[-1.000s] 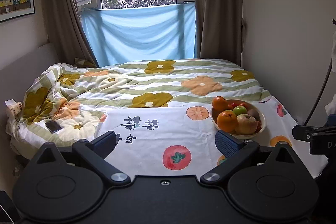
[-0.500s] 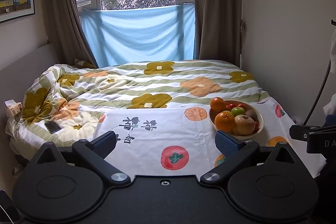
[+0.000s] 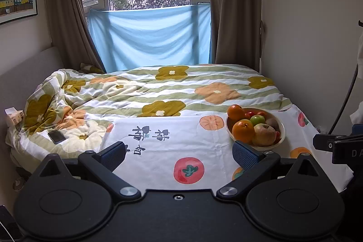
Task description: Organize fruits
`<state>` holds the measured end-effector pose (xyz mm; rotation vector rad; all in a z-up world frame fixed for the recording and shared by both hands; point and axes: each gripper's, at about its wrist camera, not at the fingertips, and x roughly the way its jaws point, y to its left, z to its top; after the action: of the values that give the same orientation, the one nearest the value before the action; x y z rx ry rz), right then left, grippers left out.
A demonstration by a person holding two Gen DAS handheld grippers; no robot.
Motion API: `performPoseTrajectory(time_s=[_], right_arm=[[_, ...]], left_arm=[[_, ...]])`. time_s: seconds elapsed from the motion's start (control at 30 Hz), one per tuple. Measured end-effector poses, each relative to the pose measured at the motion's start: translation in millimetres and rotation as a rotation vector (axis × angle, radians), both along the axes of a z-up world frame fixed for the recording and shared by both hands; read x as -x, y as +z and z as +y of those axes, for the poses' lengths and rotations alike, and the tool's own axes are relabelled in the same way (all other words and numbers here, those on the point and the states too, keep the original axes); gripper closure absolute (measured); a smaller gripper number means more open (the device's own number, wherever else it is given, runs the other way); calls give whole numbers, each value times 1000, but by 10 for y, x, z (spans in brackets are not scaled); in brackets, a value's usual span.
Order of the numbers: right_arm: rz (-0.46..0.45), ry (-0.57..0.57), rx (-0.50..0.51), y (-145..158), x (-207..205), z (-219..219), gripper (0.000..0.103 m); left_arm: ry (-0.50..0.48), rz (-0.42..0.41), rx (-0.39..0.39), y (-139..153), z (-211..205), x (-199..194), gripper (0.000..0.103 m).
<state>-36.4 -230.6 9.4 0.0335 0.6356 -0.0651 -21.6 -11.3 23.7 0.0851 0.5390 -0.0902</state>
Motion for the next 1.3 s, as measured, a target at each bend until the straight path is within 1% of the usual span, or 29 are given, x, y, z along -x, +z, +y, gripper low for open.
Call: performPoseTrajectory(time_s=[0.87,0.97,1.2,1.3], right_arm=[[-1,3,-5,-2,-15,16,0],[-2,3,-6,-13,-16,83,0],[-2,1,-6,-16,-21,99,0],[-1,0,-7,-15,-27,98,0]], left_arm=[[2,-8,-11,-15,20,-9,1],[0,-10,-13,-16,20,-3,1],[-10,-35,7,-13,39,20,1],[7,-26,5,-33,36,-7,0]])
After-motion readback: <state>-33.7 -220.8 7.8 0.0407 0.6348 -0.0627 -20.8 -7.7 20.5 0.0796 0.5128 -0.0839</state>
